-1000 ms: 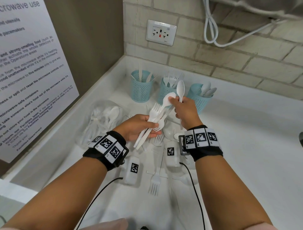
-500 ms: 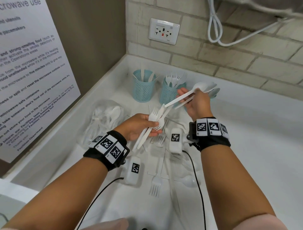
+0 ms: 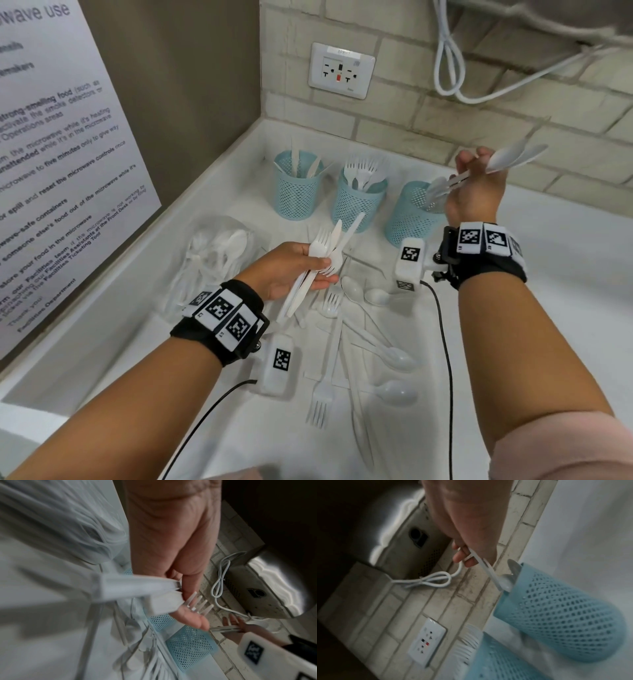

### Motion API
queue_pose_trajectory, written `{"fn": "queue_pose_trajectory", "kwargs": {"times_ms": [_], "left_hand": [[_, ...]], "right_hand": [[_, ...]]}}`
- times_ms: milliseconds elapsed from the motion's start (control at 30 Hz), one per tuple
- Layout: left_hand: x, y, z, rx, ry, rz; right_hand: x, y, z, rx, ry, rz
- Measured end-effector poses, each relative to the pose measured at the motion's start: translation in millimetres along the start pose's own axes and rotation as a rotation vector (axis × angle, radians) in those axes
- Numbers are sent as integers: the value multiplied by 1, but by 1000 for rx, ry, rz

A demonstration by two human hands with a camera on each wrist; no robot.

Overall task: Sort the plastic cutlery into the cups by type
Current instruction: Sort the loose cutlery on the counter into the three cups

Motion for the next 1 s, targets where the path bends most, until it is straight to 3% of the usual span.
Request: {"fn": "queue_pose_trajectory", "kwargs": {"times_ms": [233,567,633,700,767,800,900,1000], "left_hand": [[1,1,-1,-16,-1,7],[1,1,-1,-45,-19,-2],[2,1,0,-46,-25,-3],[3,2,0,-47,-30,0],[3,1,-1,-43,-30,1],[3,1,-1,-40,-28,1],[4,1,-2,-28,-18,-1],[4,0,-2,-10,-2,-9]], "right_hand": [[7,-34,7,-309,-34,-61],[11,-29,5,-525,-109,-123],[5,-25,2,-578,-116,-39],[-8,-20,-5,-713,-148,235],[-26,-19,-17,-850,-70,556],[-36,-20,-25,-914,22,627],[-58,-35,-42,-1227,379,521],[-64,-57,-43,-1623,575,417]]}}
Point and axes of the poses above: each hand's wrist, its own x-axis towards the middle knuckle, its own z-axis out of the back of the hand, y = z × x, the point moved 1 cm from there along x, towards the middle knuckle, and after that the axes turned 15 degrees about -z, right-handed, at the moved point
